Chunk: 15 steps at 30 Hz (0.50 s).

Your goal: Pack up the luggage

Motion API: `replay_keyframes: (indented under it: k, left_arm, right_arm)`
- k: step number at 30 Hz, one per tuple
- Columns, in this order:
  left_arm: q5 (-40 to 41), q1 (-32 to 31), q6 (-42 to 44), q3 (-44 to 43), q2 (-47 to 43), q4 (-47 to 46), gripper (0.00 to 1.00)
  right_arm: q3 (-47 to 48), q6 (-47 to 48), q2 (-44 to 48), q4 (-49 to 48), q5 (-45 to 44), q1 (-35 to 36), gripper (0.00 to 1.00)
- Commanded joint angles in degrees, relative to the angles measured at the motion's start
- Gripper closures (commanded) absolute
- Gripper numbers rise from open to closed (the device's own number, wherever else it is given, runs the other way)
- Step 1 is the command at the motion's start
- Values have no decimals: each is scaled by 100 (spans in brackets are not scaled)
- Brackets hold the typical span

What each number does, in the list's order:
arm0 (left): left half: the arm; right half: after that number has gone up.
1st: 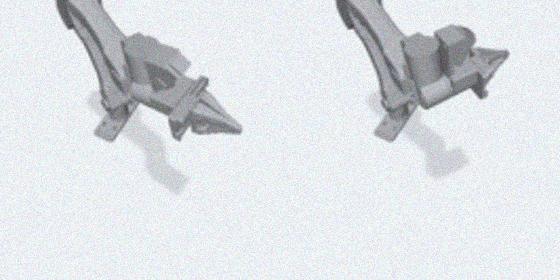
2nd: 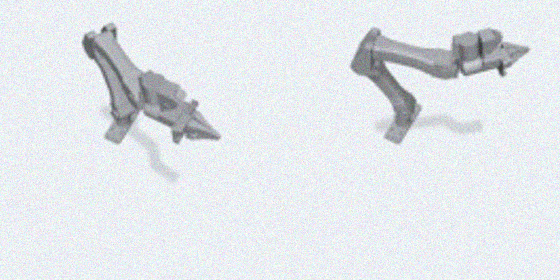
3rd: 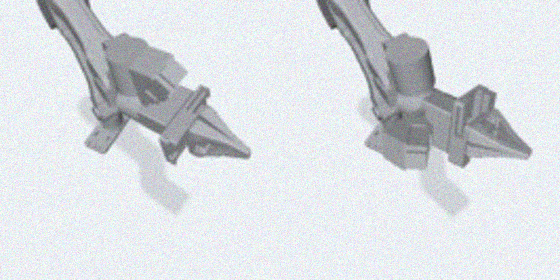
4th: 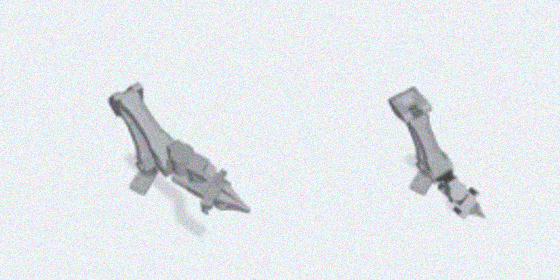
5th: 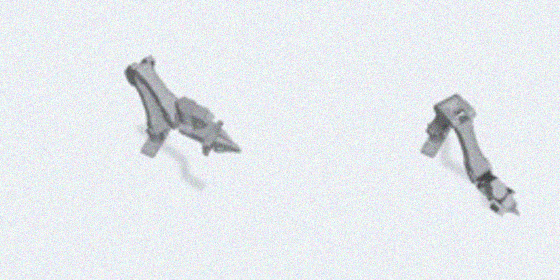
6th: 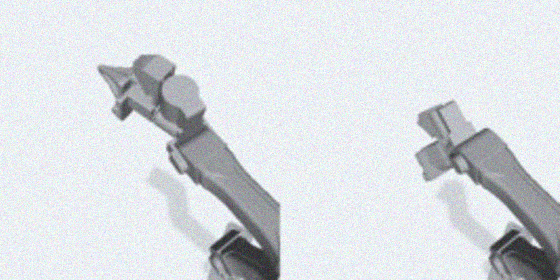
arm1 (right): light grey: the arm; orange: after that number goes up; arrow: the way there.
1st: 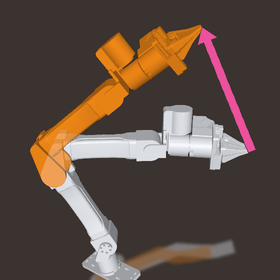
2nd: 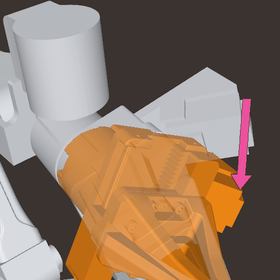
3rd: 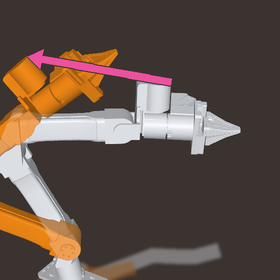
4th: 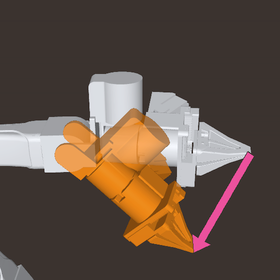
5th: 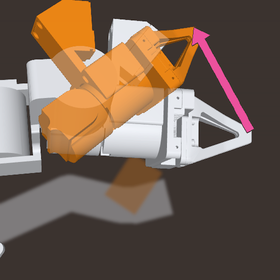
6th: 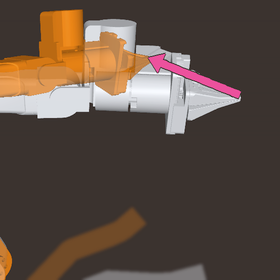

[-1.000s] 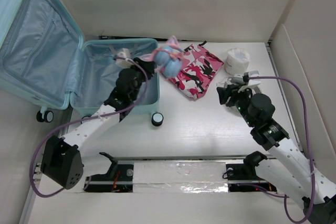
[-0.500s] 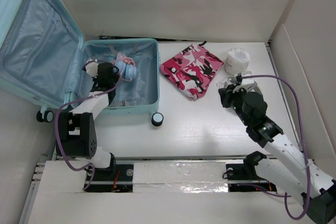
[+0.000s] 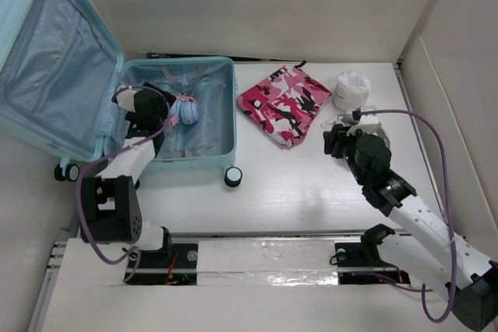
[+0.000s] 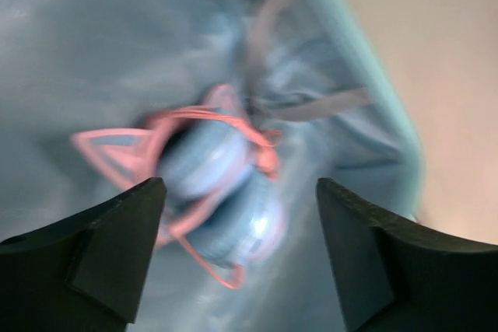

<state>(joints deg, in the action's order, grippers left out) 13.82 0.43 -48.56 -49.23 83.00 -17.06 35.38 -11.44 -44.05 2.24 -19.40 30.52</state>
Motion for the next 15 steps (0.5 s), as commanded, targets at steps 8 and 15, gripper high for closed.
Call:
replay_keyframes:
  k: [8,15]
  left_arm:
    - [-223,-3218,1399,-280,-1085,-1238,45]
    - [15,-5209,2052,-192,-373,-1492,48]
  right_arm:
    - [92,-754,-1253,-31,-1181,-694,38]
    - [303,-886,-2124,-364,-514,-1820,41]
